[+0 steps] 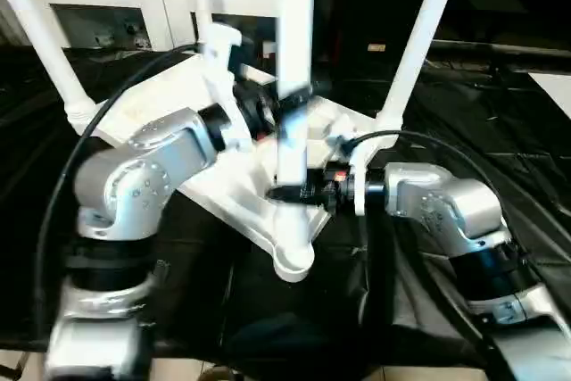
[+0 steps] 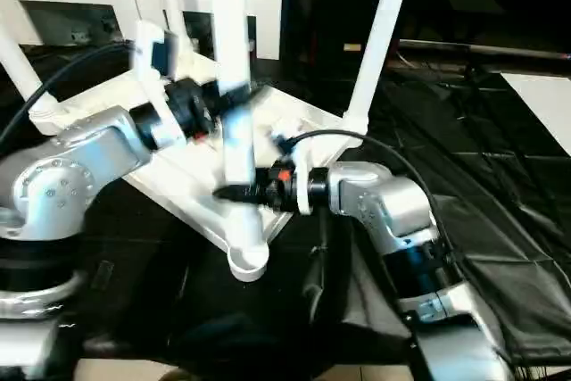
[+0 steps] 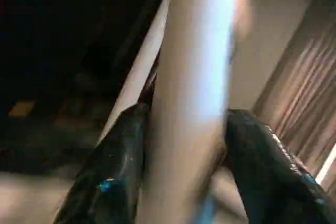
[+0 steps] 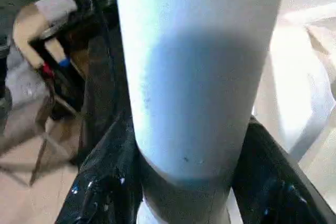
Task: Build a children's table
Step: Rotate table base
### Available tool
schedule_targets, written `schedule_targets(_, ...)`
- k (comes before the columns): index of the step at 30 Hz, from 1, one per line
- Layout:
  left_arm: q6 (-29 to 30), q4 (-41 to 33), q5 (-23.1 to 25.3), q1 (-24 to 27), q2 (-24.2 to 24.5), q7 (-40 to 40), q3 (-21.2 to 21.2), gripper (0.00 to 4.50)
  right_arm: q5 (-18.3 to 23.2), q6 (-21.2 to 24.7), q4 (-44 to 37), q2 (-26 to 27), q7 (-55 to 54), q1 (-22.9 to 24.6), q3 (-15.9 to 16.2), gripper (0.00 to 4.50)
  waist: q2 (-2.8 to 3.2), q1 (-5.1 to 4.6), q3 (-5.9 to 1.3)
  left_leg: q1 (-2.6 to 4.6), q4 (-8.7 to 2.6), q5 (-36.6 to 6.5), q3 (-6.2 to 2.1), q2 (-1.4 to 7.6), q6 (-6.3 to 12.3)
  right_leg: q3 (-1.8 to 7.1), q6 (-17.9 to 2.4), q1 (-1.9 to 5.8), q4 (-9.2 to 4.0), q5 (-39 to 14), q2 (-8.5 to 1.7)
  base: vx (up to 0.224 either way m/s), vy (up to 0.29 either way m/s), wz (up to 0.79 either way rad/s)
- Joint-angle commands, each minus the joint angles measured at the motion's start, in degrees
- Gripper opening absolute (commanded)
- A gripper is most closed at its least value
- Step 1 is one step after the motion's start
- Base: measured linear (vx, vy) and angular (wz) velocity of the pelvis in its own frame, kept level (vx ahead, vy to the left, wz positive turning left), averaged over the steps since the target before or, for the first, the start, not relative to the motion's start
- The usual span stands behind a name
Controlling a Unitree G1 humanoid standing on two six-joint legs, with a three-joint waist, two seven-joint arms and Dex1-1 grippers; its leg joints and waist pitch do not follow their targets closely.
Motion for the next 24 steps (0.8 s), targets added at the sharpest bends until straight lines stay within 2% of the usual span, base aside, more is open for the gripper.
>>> schedule_targets(1,-2.71,0.39,-2.87,-0.80,-1.08,1.05,2.63,2.78,1.76,-0.75,-1.02,0.41,-1.95,0.40,-3.21,1.85,0.91,0.04,-4.57,0.95,-4.41,-8.03,-1.27,2.71,-1.70,2.27,-15.39,3.59,-3.48,-1.33,-3.71,0.000,0.000,0.00)
schedule_targets(2,-2.71,0.39,-2.87,-0.80,-1.08,1.05,2.63,2.90,1.76,-0.75,-1.02,0.41,-1.95,0.40,-3.21,1.85,0.74,0.07,-4.56,0.96,-4.44,-8.26,-1.22,2.64,-1.36,2.26,-14.85,3.71,-3.51,-2.58,-3.68,0.000,0.000,0.00)
schedule_targets(3,-5.57,1.84,-4.82,-0.72,-3.21,0.91,4.69,2.95,3.53,-0.77,-1.45,1.87,-3.86,0.91,-5.98,1.85,1.30,0.00,-4.45,0.92,-4.41,-8.32,-1.14,2.61,-1.19,2.38,-14.29,3.59,-3.77,-4.02,-3.76,0.000,0.000,0.00)
schedule_targets(5,-6.99,2.95,-6.26,-0.71,-4.68,0.67,5.98,2.98,4.93,-0.64,-1.88,3.02,-5.29,1.36,-8.17,1.85,1.19,0.10,-4.58,0.97,-4.35,-8.52,-1.10,2.61,-1.21,2.33,-14.09,3.60,-3.99,-5.25,-3.80,0.000,0.000,0.00)
schedule_targets(9,-7.68,3.28,-5.40,-0.67,-5.62,0.17,6.15,3.00,5.64,-0.22,-2.77,3.83,-6.53,1.74,-9.79,1.85,1.34,-0.14,-4.60,1.03,-4.55,-8.13,-1.23,2.84,-1.51,2.16,-13.14,3.52,-3.86,-5.17,-3.62,0.000,0.000,0.00)
schedule_targets(11,-8.56,4.66,-3.41,-0.34,-3.38,-0.93,6.04,3.00,5.32,-1.43,-3.83,4.64,-9.88,2.35,-11.57,1.85,1.37,-0.16,-4.52,1.06,-4.65,-8.23,-1.26,2.78,-1.61,2.21,-12.24,3.41,-4.06,-5.95,-3.59,0.000,0.000,0.00)
schedule_targets(12,-9.75,5.79,3.29,1.32,2.41,-3.62,2.19,3.00,2.67,-3.93,-3.78,4.69,-13.93,3.15,-12.57,1.85,1.41,-0.24,-4.56,1.13,-4.87,-8.09,-1.37,2.78,-1.86,2.16,-10.60,3.27,-3.93,-7.34,-3.53,0.000,0.000,0.00)
schedule_targets(13,-9.75,5.79,3.29,1.32,2.41,-3.62,2.19,3.00,2.67,-3.93,-3.78,4.69,-13.93,3.15,-12.57,1.85,1.46,-0.39,-4.54,1.12,-4.94,-8.05,-1.43,2.77,-2.01,2.14,-9.89,3.26,-4.12,-8.04,-3.51,0.000,0.000,0.00)
schedule_targets(14,-11.55,5.80,8.12,2.49,5.75,-5.68,-1.29,3.00,0.56,-5.22,-3.77,4.31,-15.52,3.57,-12.14,1.85,1.46,-0.33,-4.46,1.28,-5.07,-8.44,-1.44,2.85,-2.42,2.20,-8.70,3.08,-4.49,-9.45,-3.61,0.000,0.000,0.00)
schedule_targets(15,-13.15,5.88,12.30,3.83,9.29,-8.46,-5.04,3.00,-1.30,-6.09,-3.85,3.85,-16.92,4.07,-11.54,1.84,1.69,-0.42,-4.56,1.34,-5.07,-8.20,-1.36,2.79,-3.07,2.27,-8.06,3.04,-4.30,-9.43,-3.56,0.000,0.000,0.00)
schedule_targets(16,-14.69,6.63,17.69,5.38,14.85,-12.21,-10.23,3.00,-3.87,-7.24,-3.78,3.13,-18.69,4.87,-10.55,1.84,2.21,-0.27,-4.59,1.49,-5.04,-8.36,-1.44,2.81,-3.41,2.24,-7.76,2.81,-4.26,-9.56,-3.56,0.000,0.000,0.00)
schedule_targets(17,-14.69,6.63,17.69,5.38,14.85,-12.21,-10.23,3.00,-3.87,-7.24,-3.78,3.13,-18.69,4.87,-10.55,1.84,2.06,-0.69,-4.54,1.40,-5.24,-8.75,-1.32,2.72,-3.86,2.28,-7.08,2.82,-4.13,-9.94,-3.28,0.000,0.000,0.00)
schedule_targets(18,-17.12,8.10,23.69,7.29,22.07,-18.33,-15.93,3.00,-5.64,-7.77,-3.93,2.98,-21.34,6.14,-10.62,1.84,2.38,-0.59,-4.59,1.69,-5.21,-8.98,-1.34,2.79,-4.43,2.27,-7.09,2.60,-4.07,-9.34,-3.31,0.000,0.000,0.00)
schedule_targets(19,-17.12,8.10,23.69,7.29,22.07,-18.33,-15.93,3.00,-5.64,-7.77,-3.93,2.98,-21.34,6.14,-10.62,1.84,2.40,-0.67,-4.59,1.49,-5.21,-8.86,-1.32,2.65,-4.53,2.29,-7.76,2.77,-3.85,-8.61,-3.36,0.000,0.000,0.00)
schedule_targets(20,-19.40,9.75,26.56,7.63,25.46,-22.25,-18.52,3.00,-6.17,-7.89,-4.15,2.91,-22.78,7.01,-11.21,1.84,2.43,-0.60,-4.56,1.57,-5.27,-8.99,-1.29,2.66,-4.60,2.30,-8.24,2.70,-3.96,-8.41,-3.41,0.000,0.000,0.00)
schedule_targets(21,-19.40,9.75,26.56,7.63,25.46,-22.25,-18.52,3.00,-6.17,-7.89,-4.15,2.91,-22.78,7.01,-11.21,1.84,2.50,-0.69,-4.59,1.57,-5.24,-9.13,-1.24,2.67,-4.77,2.33,-9.02,2.68,-3.68,-7.54,-3.37,0.000,0.000,0.00)
schedule_targets(23,-24.04,13.27,32.08,7.40,30.67,-29.39,-24.40,3.00,-6.49,-8.47,-5.33,2.95,-25.05,8.79,-12.16,1.84,2.41,-0.38,-4.46,1.70,-5.35,-9.36,-1.30,2.71,-4.63,2.31,-9.56,2.55,-4.11,-7.58,-3.52,0.000,0.000,0.00)
schedule_targets(24,-25.18,14.32,33.71,7.28,31.96,-31.31,-26.39,3.00,-6.55,-8.70,-5.76,2.96,-25.50,9.28,-12.36,1.84,2.63,-0.49,-4.43,1.59,-5.47,-10.20,-1.22,2.70,-4.61,2.43,-9.10,2.67,-3.82,-8.24,-3.56,0.000,0.000,0.00)
